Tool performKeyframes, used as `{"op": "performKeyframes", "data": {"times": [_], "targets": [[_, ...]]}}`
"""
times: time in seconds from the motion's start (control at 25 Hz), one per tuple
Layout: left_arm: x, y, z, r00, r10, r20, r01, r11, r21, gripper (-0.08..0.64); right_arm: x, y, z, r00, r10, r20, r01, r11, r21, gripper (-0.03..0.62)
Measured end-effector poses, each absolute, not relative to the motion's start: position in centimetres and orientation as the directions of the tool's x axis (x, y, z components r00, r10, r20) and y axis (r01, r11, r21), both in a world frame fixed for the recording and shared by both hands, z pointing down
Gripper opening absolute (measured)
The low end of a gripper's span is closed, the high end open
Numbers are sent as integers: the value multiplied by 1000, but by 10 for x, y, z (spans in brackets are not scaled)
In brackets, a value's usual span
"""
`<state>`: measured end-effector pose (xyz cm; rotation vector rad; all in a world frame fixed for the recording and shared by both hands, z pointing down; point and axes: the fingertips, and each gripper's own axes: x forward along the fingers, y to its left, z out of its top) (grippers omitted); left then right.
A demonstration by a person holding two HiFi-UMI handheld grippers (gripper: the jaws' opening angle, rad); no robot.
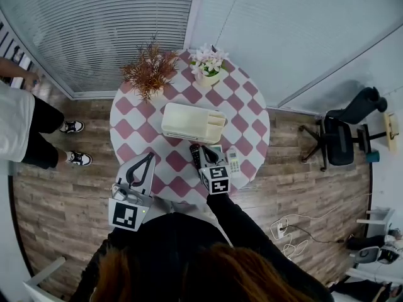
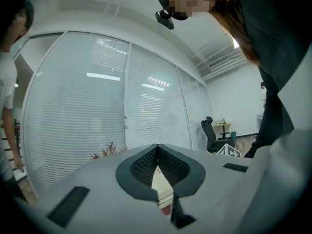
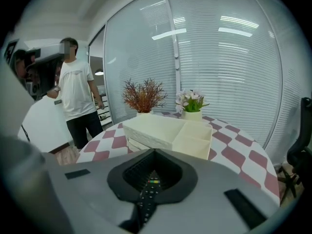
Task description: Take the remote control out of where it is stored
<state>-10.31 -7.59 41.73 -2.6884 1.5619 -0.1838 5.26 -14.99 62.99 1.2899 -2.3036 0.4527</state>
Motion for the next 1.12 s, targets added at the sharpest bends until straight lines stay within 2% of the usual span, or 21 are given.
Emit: {"op": "performKeyframes", "data": {"times": [0.36, 0.72, 1.12], "targets": [[-104, -78, 417, 489, -868, 86, -866, -495, -76, 6, 42, -140, 571, -514, -747, 423, -825, 565, -4, 14], [-100, -83, 418, 495, -865, 77, -862, -501, -77, 6, 43, -127, 511, -545, -788, 287, -830, 556, -51, 14], [-98, -83, 420, 493, -866, 80, -864, -498, -72, 6, 43, -98, 455, -581, -784, 219, -807, 590, -26, 14]]}}
